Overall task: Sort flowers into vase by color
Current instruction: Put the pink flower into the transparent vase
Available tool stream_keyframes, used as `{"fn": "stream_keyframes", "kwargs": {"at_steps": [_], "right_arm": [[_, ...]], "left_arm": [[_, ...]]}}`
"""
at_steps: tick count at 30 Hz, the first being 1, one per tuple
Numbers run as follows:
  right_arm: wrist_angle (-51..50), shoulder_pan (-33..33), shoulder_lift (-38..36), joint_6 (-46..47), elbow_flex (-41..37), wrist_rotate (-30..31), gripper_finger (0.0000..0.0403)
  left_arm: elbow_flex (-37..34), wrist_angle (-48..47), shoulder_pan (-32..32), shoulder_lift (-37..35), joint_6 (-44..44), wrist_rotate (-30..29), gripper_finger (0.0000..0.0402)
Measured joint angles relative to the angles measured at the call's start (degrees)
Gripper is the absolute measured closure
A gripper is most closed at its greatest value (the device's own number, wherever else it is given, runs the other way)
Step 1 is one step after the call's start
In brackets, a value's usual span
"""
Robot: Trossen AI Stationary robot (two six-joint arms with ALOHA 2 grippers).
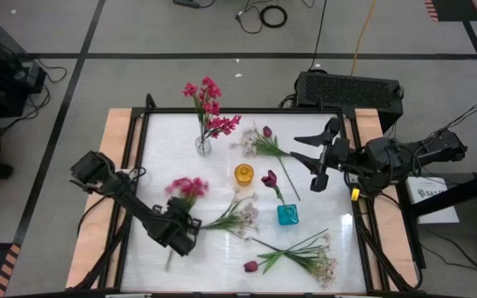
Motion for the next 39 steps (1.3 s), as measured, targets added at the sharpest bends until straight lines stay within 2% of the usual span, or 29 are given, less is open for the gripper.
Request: {"fn": "stream_keyframes", "kwargs": {"at_steps": [3, 7, 12, 18, 23, 27, 32, 37, 38, 39], "right_arm": [[-4.8, -0.3, 0.0, -0.3, 0.0, 1.7, 0.0225], [-12.7, -2.9, 0.4, 1.0, 0.0, 9.0, 0.0231], [-21.1, -10.2, 0.5, 3.3, 0.0, 8.2, 0.025], [-23.6, -21.4, 0.7, 3.2, -4.6, -1.8, 0.0265], [-21.2, -31.2, 0.7, 1.7, -11.5, -11.2, 0.0266], [-13.8, -38.4, 0.7, 1.6, -17.6, -20.1, 0.0266], [-11.3, -45.7, 0.8, 0.8, -20.4, -26.9, 0.0266], [-9.0, -48.8, 2.3, 1.1, -22.7, -31.7, 0.0266], [-8.5, -48.8, 2.8, 1.3, -22.7, -31.8, 0.0266], [-8.1, -48.8, 3.2, 1.4, -22.7, -31.8, 0.0266]], "left_arm": [[0.0, -1.6, 1.4, -0.1, 3.9, -1.1, 0.0385], [0.0, -5.9, 3.1, -0.2, 4.4, -2.0, 0.0387], [1.9, -13.3, 3.8, -2.7, 4.6, -5.1, 0.0387], [6.6, -24.5, 3.5, -8.8, 4.6, -9.0, 0.0387], [10.3, -31.6, 2.5, -13.5, 4.9, -16.8, 0.0388], [12.8, -33.7, 1.0, -17.5, 10.4, -26.8, 0.0388], [14.9, -33.0, -0.7, -22.5, 17.8, -45.2, 0.0388], [15.4, -32.7, -1.0, -27.6, 24.4, -63.7, 0.0388], [15.4, -32.8, -0.9, -28.4, 25.3, -66.6, 0.0388], [15.4, -32.8, -0.8, -29.3, 25.7, -67.2, 0.0388]]}}
